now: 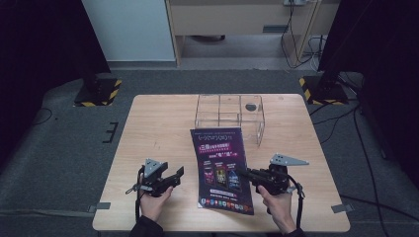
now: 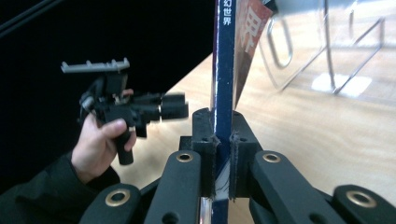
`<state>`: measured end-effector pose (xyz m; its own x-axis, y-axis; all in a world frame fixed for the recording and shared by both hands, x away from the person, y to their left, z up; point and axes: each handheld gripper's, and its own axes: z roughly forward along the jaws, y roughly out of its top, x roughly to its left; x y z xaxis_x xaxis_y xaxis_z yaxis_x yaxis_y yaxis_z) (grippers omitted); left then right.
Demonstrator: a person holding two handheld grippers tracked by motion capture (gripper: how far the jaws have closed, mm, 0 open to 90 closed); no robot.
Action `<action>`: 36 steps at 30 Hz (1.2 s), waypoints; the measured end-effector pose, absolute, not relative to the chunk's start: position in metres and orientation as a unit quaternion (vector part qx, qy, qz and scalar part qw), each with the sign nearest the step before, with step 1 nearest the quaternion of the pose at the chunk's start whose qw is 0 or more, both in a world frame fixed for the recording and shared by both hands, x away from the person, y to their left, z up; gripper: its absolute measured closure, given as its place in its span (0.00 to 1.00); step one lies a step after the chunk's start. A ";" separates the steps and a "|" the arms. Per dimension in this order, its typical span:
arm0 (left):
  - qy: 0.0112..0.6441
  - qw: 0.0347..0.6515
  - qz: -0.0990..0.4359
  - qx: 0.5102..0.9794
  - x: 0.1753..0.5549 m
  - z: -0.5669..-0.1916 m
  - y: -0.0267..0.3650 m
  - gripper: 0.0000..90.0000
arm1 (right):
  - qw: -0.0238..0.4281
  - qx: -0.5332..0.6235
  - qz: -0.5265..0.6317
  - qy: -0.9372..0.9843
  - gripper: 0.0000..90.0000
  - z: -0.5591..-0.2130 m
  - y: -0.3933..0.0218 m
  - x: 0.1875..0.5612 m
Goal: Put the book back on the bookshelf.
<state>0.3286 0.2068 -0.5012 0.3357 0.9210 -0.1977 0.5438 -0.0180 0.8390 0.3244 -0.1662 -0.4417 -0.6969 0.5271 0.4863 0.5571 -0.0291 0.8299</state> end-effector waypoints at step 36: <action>0.578 0.317 0.247 0.711 0.347 -0.534 0.221 0.25 | -0.147 -0.402 -0.641 -0.638 0.94 -0.362 -0.213 0.333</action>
